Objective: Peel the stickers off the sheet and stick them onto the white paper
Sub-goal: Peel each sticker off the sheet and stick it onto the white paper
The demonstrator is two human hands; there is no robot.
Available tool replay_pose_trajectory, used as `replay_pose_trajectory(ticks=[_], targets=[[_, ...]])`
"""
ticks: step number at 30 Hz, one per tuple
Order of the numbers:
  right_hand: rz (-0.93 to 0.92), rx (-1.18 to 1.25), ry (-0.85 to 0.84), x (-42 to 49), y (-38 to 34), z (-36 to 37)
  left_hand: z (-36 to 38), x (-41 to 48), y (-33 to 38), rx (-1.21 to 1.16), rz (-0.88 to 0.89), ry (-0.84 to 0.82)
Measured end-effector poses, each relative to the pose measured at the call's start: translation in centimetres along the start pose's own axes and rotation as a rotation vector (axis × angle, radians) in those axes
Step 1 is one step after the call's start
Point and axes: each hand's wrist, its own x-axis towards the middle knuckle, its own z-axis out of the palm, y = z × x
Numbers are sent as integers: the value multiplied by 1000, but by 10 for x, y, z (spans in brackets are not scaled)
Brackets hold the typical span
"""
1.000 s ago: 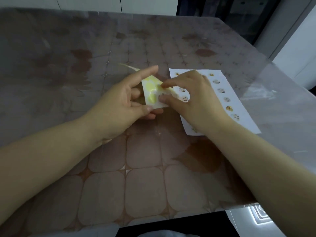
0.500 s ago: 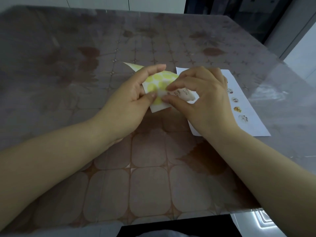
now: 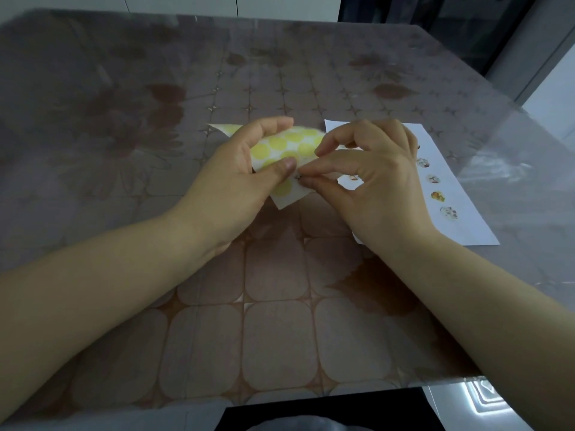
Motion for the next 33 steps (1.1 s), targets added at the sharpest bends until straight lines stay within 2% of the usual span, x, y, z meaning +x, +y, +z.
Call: replay_pose_trajectory(ticks=[5, 11, 14, 20, 23, 26, 28, 30, 33], targets=[[7, 38, -55, 0, -2, -3, -1, 1, -1, 58, 14, 37], [267, 318, -229, 2, 2, -14, -5, 2, -4, 72, 13, 0], [333, 380, -273, 3, 1, -17, -7, 1, -7, 116, -7, -57], [485, 446, -226, 7, -1, -23, -7, -1, -4, 321, 20, -125], [665, 383, -224, 16, 7, -46, -8, -4, 0, 470, 77, -132], [769, 219, -473, 20, 19, -83, -9, -4, 1, 513, 119, -111], [798, 122, -579, 12, 24, -97, -9, -3, 0, 476, 121, -103], [814, 68, -614, 0, 28, -99, -8, -1, -3, 430, 123, -93], [852, 118, -588, -13, 31, -97, -6, -1, -4, 361, 124, -114]])
